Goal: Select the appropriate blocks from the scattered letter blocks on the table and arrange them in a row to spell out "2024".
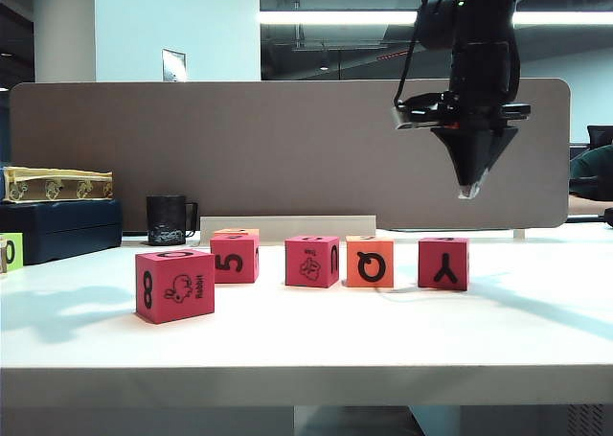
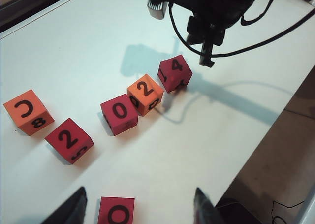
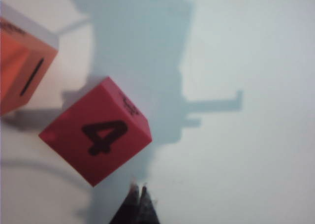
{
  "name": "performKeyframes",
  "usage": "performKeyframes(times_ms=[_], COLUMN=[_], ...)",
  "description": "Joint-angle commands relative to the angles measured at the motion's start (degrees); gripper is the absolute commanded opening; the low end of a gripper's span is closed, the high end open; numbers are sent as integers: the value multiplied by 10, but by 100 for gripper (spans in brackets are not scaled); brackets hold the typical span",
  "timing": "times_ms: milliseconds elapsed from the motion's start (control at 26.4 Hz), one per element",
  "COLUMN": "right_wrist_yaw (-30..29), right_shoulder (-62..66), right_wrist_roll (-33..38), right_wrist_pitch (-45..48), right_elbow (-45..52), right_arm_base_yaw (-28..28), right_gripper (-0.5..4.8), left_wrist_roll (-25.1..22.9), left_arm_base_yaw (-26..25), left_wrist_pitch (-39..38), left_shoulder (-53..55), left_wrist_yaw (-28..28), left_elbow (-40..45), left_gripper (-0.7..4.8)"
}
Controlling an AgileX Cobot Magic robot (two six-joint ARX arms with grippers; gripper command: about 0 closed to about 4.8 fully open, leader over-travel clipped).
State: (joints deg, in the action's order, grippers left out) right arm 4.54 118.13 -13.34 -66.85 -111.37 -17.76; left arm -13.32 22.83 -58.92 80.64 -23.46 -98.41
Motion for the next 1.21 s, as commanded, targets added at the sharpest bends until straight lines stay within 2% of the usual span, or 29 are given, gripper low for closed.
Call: performKeyframes(times_ms=[38,341,683,948,1214], right_wrist_yaw=[7,16,-8,-9,-34], right_shoulder=[2,2,4,20,24], right_wrist_roll=[16,31,46,46,46], right_wrist_pitch=[-19,-7,100,119,149], right_elbow=[5,56,108,109,109], right_arm_base_yaw=[3,9,11,11,10], right_gripper=[-6,-6,-6,-6,-6], left_wrist_roll=[-2,-1,-1,-1,-1], left_arm_base_yaw=[0,0,0,0,0], left_wrist_pitch=[9,18,24,24,25], left_shoulder=[-3,-3,-5,-7,-7], left_wrist_yaw=[-3,-3,-3,-3,2], left_elbow=[-2,-2,-2,-2,-2], left_gripper=[272,272,272,272,272])
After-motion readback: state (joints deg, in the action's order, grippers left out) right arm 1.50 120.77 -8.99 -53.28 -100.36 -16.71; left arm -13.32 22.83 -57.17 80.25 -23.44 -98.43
